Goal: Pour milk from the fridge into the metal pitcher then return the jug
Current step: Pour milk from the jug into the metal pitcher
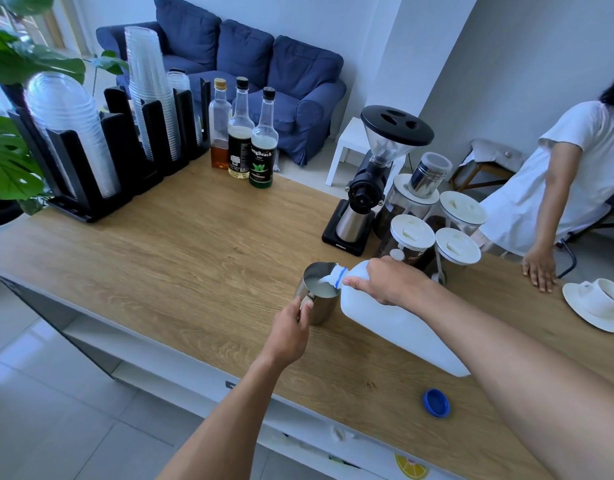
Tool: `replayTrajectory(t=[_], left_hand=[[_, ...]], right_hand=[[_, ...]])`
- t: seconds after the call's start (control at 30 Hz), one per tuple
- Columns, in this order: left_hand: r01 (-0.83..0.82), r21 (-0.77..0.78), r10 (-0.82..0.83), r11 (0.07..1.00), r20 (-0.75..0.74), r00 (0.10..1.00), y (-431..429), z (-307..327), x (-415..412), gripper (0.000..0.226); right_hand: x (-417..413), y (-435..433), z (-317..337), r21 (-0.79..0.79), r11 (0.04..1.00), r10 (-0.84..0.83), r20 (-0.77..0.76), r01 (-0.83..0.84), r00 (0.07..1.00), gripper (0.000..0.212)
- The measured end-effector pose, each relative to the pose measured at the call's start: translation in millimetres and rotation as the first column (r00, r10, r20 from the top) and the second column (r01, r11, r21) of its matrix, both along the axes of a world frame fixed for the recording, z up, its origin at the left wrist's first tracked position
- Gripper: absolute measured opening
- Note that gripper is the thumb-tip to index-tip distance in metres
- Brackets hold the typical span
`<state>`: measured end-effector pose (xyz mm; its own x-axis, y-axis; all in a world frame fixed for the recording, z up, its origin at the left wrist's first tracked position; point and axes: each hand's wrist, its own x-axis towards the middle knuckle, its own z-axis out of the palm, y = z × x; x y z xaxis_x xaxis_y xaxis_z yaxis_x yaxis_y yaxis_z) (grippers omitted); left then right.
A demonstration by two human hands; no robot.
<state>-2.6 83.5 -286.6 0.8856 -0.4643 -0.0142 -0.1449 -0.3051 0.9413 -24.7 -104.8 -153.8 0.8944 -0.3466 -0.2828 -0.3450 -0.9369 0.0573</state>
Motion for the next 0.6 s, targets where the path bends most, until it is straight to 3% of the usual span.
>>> replayTrajectory(t=[0.6], left_hand=[[0.006, 0.016, -0.006, 1.0, -0.005, 1.0, -0.4, -1.6, 0.1, 0.034]], right_hand=[[-0.4, 2.4, 3.1, 0.002, 1.0, -0.004, -0.005, 0.004, 1.0, 0.056]])
